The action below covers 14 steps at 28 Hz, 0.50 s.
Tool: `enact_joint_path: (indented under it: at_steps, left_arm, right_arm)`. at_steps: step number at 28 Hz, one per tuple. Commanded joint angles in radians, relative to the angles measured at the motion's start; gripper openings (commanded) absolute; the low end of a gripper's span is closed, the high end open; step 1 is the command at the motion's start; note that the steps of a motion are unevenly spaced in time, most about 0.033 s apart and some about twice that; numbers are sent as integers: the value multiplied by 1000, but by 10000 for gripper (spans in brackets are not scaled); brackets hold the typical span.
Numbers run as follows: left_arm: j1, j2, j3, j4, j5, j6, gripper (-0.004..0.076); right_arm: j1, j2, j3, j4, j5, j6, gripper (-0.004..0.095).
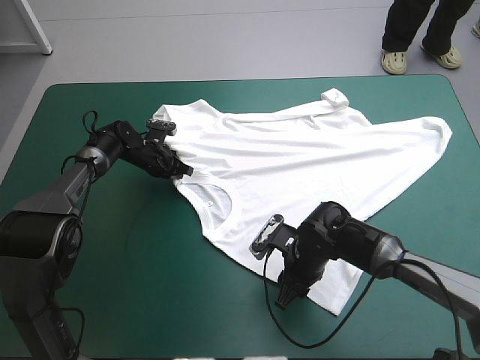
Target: Fold the cloth
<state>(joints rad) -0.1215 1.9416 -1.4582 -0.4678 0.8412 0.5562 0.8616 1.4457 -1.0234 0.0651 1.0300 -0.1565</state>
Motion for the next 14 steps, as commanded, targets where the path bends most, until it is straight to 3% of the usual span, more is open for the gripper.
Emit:
enact_joint_path:
  at_steps: [1, 10, 11, 14]
  left_arm:
    - [-2, -53, -30, -21, -6, -3, 19]
    - [-2, -53, -30, -19, -8, 1, 19]
    - [-2, -53, -30, -17, -8, 1, 19]
    - [-2, -53, -30, -3, -12, 1, 19]
  right_arm:
    - [2, 21, -14, 5, -37, 4, 482]
    - [2, 124, -10, -27, -55, 33, 455]
    - [2, 139, -8, -46, -50, 48, 406]
    - [2, 145, 15, -101, -85, 80, 18]
